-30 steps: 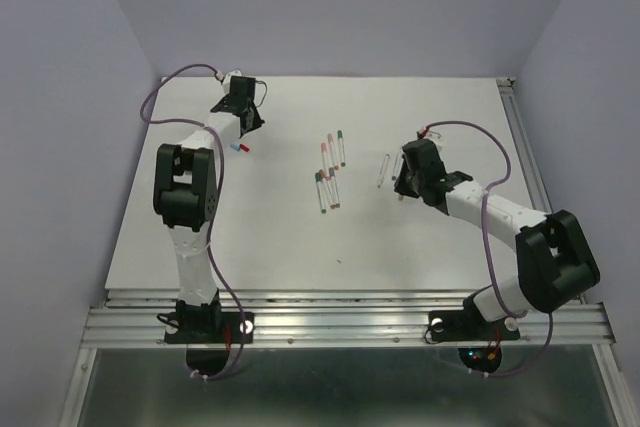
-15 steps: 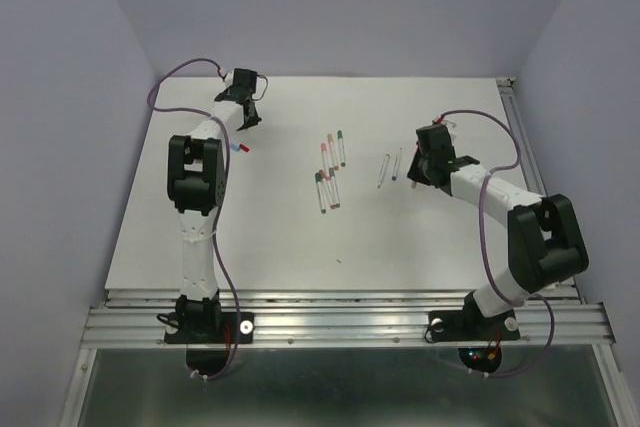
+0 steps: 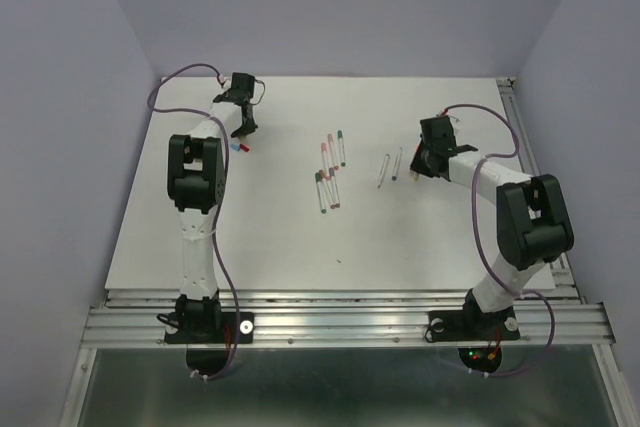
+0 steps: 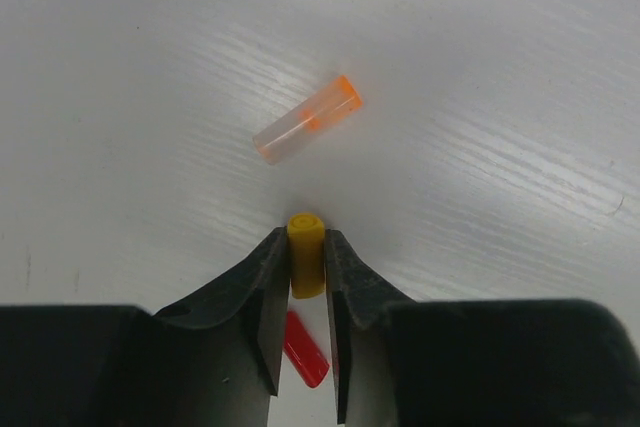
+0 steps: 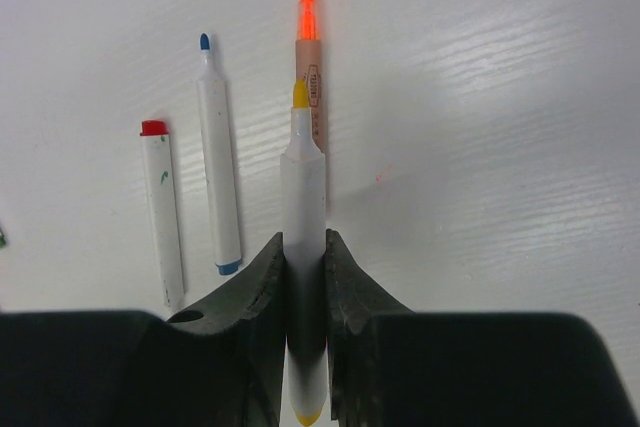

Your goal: Open the pen caps

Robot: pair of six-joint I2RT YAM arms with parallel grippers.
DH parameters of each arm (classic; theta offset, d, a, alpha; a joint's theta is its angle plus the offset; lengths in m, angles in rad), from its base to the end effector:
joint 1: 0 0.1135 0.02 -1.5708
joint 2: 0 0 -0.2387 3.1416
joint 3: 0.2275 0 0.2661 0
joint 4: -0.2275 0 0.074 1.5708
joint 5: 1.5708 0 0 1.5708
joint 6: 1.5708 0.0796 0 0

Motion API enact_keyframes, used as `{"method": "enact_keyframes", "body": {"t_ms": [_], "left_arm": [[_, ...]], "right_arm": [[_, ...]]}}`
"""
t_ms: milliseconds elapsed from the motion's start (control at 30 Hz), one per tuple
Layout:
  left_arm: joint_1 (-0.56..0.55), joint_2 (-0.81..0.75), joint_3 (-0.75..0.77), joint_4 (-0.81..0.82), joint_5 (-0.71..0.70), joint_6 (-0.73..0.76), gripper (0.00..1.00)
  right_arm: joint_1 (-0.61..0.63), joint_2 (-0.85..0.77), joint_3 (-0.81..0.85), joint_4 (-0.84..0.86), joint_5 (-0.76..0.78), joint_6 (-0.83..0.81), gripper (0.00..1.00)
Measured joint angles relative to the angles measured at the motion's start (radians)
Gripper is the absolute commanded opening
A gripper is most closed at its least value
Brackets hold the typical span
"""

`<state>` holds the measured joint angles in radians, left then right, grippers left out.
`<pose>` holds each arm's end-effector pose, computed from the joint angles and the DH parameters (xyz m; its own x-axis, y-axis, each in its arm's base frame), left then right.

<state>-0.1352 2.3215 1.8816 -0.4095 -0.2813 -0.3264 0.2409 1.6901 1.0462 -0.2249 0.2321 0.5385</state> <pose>0.5404 -0.0512 0.1190 -0.6880 -0.2173 -0.6924 -0.2880 0.9575 -0.0143 0.3827 0.0752 0.1272 -0.6817 0.3465 -0.6444 0.3048 0.9352 0.1804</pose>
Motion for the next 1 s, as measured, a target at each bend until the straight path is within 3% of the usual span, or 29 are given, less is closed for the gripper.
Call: {"method": "enact_keyframes", "body": {"t_ms": [267,467,700,1000], "left_arm": [[0.0,-0.023,-0.018,0.006,0.053,0.011,0.62],[0.0,-0.148,-0.103,0.024,0.107,0.01,0.74],[0.0,-0.386,-0.275,0.12,0.196,-0.009,0.76],[-0.003,-0.641,-0.621,0.288,0.315,-0.062,0.8]], "right_arm": [[-0.019,0.029,0.027,0.001,-0.008,0.0,0.13],[-0.021,0.097,0.088,-0.002,-0.015,0.0,0.15],[-0.024,0.133,0.113,-0.003,-0.047,0.0,0.16],[-0.024,0.156,0.132,0.002,-0.108,0.001,0.2]]}}
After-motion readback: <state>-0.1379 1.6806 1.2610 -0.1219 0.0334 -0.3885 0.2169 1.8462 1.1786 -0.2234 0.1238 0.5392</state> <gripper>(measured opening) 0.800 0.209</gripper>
